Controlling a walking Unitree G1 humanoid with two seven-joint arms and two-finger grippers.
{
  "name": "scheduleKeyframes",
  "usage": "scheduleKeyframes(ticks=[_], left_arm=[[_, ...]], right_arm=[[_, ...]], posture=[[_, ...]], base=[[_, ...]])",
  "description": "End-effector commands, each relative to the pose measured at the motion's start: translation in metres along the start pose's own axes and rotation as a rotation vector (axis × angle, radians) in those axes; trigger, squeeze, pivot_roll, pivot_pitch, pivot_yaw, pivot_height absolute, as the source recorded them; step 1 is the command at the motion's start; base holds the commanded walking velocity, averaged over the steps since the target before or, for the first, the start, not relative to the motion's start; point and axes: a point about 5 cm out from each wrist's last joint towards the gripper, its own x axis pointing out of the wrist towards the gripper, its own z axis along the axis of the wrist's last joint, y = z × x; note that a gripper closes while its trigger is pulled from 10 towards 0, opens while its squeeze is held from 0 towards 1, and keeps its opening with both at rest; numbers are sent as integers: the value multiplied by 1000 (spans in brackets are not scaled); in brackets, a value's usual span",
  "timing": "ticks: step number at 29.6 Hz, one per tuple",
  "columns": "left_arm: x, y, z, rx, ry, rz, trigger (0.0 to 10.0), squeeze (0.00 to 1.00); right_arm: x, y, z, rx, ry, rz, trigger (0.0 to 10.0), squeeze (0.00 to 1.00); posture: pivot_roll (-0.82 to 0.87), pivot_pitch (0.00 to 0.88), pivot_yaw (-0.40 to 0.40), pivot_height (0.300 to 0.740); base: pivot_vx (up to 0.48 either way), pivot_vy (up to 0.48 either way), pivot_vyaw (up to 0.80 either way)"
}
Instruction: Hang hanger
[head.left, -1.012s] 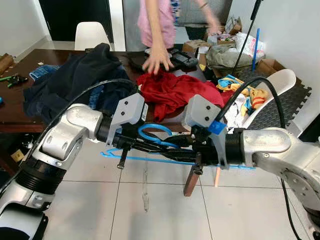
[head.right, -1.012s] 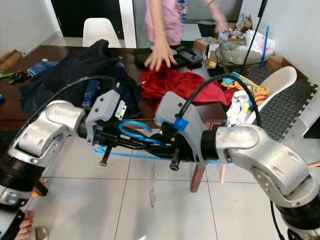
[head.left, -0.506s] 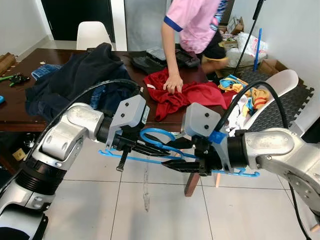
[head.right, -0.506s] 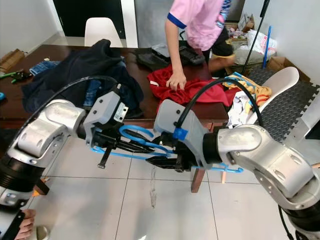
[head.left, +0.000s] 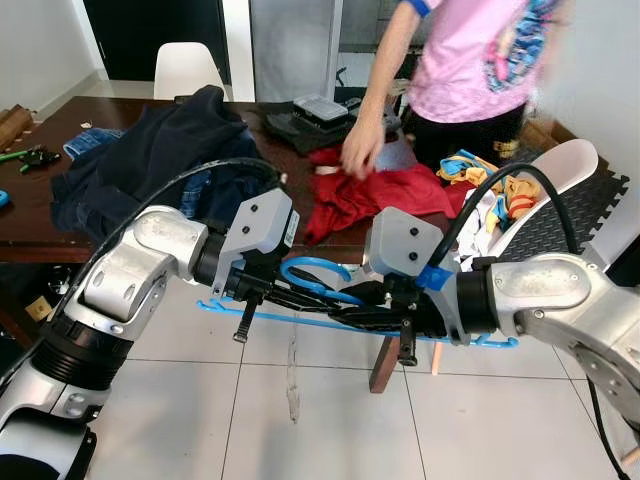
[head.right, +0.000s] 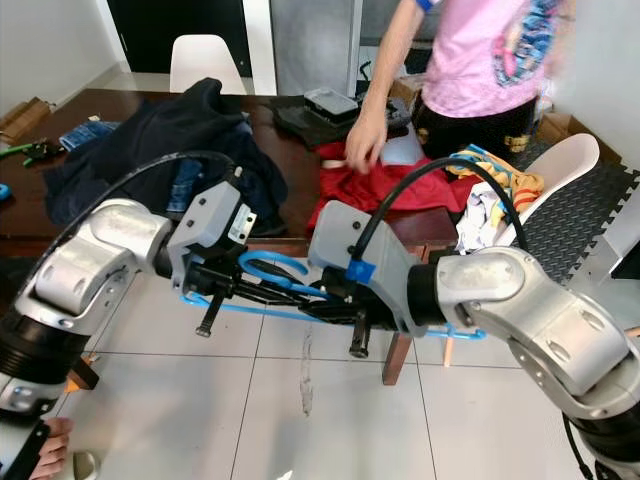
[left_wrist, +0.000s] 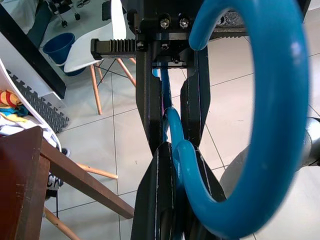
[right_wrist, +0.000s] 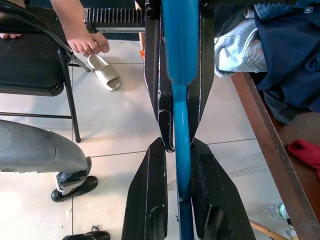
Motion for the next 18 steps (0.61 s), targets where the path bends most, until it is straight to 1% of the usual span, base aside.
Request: scheduleKeyframes(ticks=[1, 8, 9, 10, 11, 12, 13, 14, 15, 16, 17, 18], left_arm=[[5, -1, 13, 58, -48, -36, 10000, 0], [6, -1, 15, 59, -62, -38, 10000, 0], [6, -1, 16, 58, -70, -37, 10000, 0], [6, -1, 16, 58, -70, -37, 10000, 0], [6, -1, 16, 58, -71, -37, 10000, 0], [6, -1, 16, 58, -71, -37, 10000, 0], [6, -1, 16, 58, -72, -36, 10000, 0], [6, -1, 16, 58, -72, -36, 10000, 0], [6, -1, 16, 59, -73, -34, 10000, 0], [6, -1, 16, 60, -73, -33, 10000, 0], [5, -1, 16, 61, -74, -32, 10000, 0], [5, -1, 16, 61, -74, -32, 10000, 0]], right_arm=[[1, 0, -4, -3, 34, 3, 0, 0], [1, 0, -4, -14, 41, 2, 0, 0], [1, 0, -4, -26, 45, 0, 3294, 0], [1, 0, -4, -26, 45, 0, 3294, 0], [0, 0, -4, -28, 45, 0, 10000, 0], [0, 0, -4, -28, 45, 0, 10000, 0], [0, 0, -4, -25, 44, 9, 10000, 78], [0, 0, -4, -25, 44, 9, 10000, 78], [0, 1, -5, -26, 45, 14, 10000, 855], [-1, 2, -5, -30, 49, 19, 10000, 855], [-1, 3, -5, -37, 56, 27, 10000, 761], [-1, 3, -5, -37, 56, 27, 10000, 761]], posture=[[12, 41, -3, 740], [11, 37, -3, 740], [10, 41, -2, 740], [10, 41, -2, 740], [9, 43, -2, 740], [9, 43, -2, 740], [10, 44, -3, 740], [10, 44, -3, 740], [10, 44, -3, 740], [10, 46, -4, 740], [10, 46, -4, 740], [10, 46, -4, 740]], base=[[0, 0, 0], [0, 0, 0], [0, 0, 0], [0, 0, 0], [0, 0, 0], [0, 0, 0], [0, 0, 0], [0, 0, 0], [0, 0, 0], [0, 0, 0], [0, 0, 0], [0, 0, 0]])
